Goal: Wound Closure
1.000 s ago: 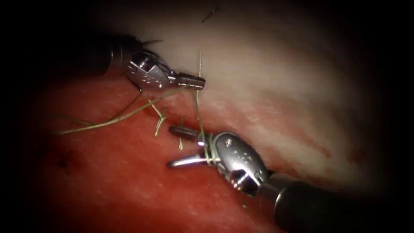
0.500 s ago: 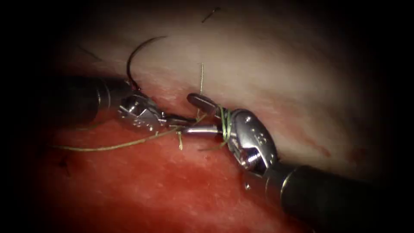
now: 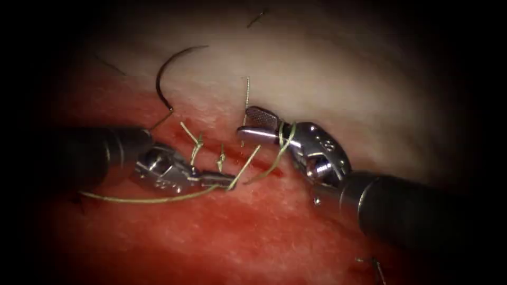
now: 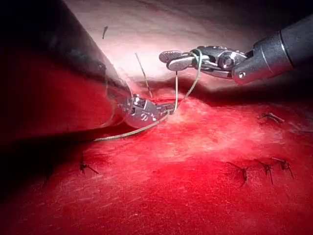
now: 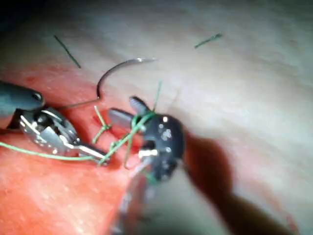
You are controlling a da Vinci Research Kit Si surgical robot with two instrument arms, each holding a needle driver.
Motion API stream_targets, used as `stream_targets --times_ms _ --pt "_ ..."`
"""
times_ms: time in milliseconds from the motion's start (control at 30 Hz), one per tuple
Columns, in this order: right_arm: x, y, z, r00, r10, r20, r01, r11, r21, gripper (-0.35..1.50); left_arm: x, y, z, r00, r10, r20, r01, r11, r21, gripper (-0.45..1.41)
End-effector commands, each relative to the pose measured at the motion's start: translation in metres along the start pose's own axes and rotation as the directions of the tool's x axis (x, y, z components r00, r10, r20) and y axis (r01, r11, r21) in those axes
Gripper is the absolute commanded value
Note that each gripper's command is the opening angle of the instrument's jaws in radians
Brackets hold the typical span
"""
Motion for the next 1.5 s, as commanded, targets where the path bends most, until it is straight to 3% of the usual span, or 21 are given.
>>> stream_targets --times_ms 33,300,567,600,667,733,1300,1367,1433,1467,1500 --pt "-0.0009 0.0008 0.001 1.0 -0.006 0.024 0.006 1.0 -0.029 0.47 0.0003 -0.0001 0.0005 1.0 -0.013 -0.002 0.013 1.0 0.0 -0.45" --pt "-0.0014 0.0028 0.0018 0.997 0.011 0.072 -0.002 0.993 -0.119 0.56 0.0034 -0.0016 0.0002 0.998 -0.05 0.031 0.05 0.999 0.009 -0.45" --pt "-0.0022 0.0037 0.0027 0.99 0.113 0.078 -0.099 0.981 -0.167 0.66 0.0027 -0.0031 0.0003 0.994 -0.079 0.074 0.077 0.997 0.022 -0.45" --pt "-0.0023 0.004 0.0032 0.985 0.153 0.083 -0.136 0.974 -0.181 0.69 0.002 -0.0033 0.0003 0.994 -0.081 0.079 0.079 0.997 0.023 -0.45" --pt "-0.0027 0.0044 0.0037 0.977 0.2 0.078 -0.182 0.964 -0.195 0.94 0.0011 -0.0034 0.0002 0.993 -0.088 0.083 0.086 0.996 0.024 -0.45" --pt "-0.0029 0.0048 0.0039 0.976 0.203 0.076 -0.185 0.963 -0.196 1.01 0.0006 -0.0035 0.0 0.993 -0.088 0.084 0.086 0.996 0.025 -0.45" --pt "-0.0041 0.0056 0.0079 0.97 0.218 0.103 -0.194 0.96 -0.201 1.04 -0.0004 -0.0036 -0.0001 0.991 -0.106 0.086 0.104 0.994 0.027 -0.45" --pt "-0.0044 0.0056 0.0079 0.964 0.245 0.104 -0.22 0.953 -0.207 0.71 -0.0004 -0.0035 -0.0003 0.99 -0.112 0.088 0.11 0.994 0.027 -0.45" --pt "-0.0044 0.0054 0.0079 0.961 0.247 0.123 -0.217 0.952 -0.215 -0.08 -0.0006 -0.0035 -0.0006 0.989 -0.119 0.091 0.117 0.993 0.028 -0.45" --pt "-0.0044 0.0053 0.0077 0.962 0.241 0.126 -0.212 0.954 -0.212 -0.35 -0.0008 -0.0036 -0.0007 0.988 -0.119 0.094 0.117 0.993 0.028 -0.45" --pt "-0.0044 0.0051 0.0075 0.968 0.214 0.134 -0.184 0.961 -0.207 -0.35 -0.001 -0.0037 -0.0009 0.987 -0.126 0.096 0.124 0.992 0.029 -0.45"
